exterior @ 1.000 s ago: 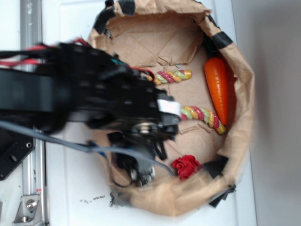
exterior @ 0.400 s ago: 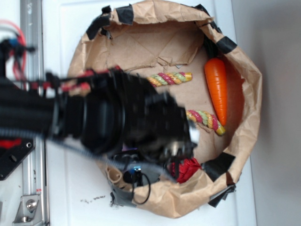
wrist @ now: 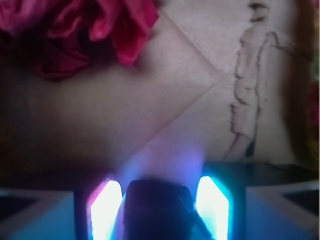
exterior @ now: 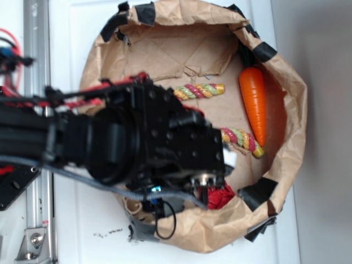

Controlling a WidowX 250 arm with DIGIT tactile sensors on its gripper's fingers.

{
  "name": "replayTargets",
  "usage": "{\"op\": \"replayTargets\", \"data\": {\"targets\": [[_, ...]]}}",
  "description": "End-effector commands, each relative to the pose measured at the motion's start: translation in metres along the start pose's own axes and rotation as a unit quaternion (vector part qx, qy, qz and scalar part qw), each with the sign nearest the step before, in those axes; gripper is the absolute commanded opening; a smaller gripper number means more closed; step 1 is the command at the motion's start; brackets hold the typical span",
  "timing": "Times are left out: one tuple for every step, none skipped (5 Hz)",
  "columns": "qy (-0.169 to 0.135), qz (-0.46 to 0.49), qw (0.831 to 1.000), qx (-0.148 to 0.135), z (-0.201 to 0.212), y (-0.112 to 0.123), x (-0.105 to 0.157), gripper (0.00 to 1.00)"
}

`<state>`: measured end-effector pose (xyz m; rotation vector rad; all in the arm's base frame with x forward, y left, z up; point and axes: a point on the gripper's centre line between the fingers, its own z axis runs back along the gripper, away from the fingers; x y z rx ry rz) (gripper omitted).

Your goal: Grab the black box.

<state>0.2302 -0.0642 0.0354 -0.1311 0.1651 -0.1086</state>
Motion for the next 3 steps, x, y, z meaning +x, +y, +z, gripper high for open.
{"op": "replayTargets", "data": {"targets": [[-0.198,0.13,0.968,0.081,0.092,0.059,-0.007,0.0],[-0.272,0.101,0.955,0.063,0.122,0.066,-0.015,0.0],[-0.256,0.097,0.959,0.068,0.129,0.057,-0.017,0.0]]}}
